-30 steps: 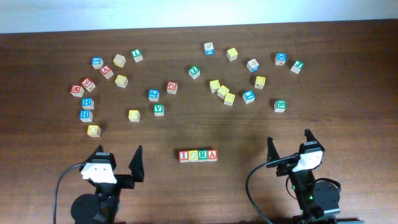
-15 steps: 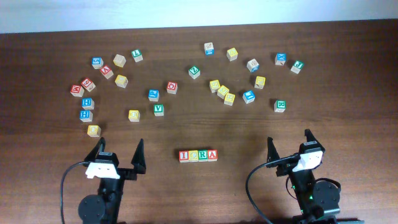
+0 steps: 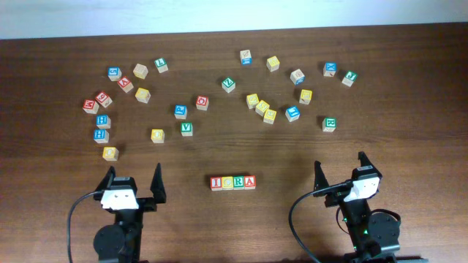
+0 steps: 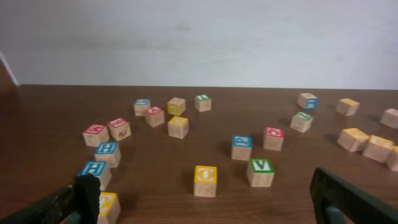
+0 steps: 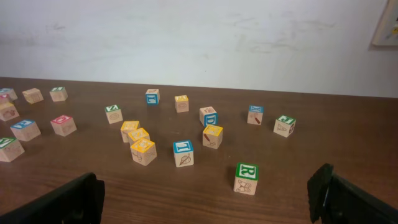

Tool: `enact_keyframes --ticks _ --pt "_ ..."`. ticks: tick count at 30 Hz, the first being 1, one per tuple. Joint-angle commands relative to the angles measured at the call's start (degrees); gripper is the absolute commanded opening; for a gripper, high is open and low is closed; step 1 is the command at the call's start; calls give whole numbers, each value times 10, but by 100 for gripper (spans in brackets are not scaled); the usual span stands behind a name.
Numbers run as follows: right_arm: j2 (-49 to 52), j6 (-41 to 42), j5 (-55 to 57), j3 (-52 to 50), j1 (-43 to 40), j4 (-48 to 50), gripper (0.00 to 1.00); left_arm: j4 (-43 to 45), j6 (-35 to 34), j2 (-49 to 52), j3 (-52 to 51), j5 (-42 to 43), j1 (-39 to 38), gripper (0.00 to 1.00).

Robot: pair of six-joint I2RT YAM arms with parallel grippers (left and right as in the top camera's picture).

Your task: Spell out ICRA

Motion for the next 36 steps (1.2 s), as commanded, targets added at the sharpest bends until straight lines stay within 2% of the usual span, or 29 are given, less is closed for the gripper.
enact_keyframes --ticks 1,10,16,36 --pt "-5 -2 1 -4 -5 -1 98 -5 9 -4 -2 -32 -4 99" --pt "-5 -2 1 -4 -5 -1 98 -4 9 -4 -2 -59 -24 99" --pt "-5 -2 1 -4 -5 -1 98 -7 9 -4 -2 -38 6 99" --pt "-5 -2 1 -4 -5 -1 98 -8 9 -4 -1 -33 -7 99"
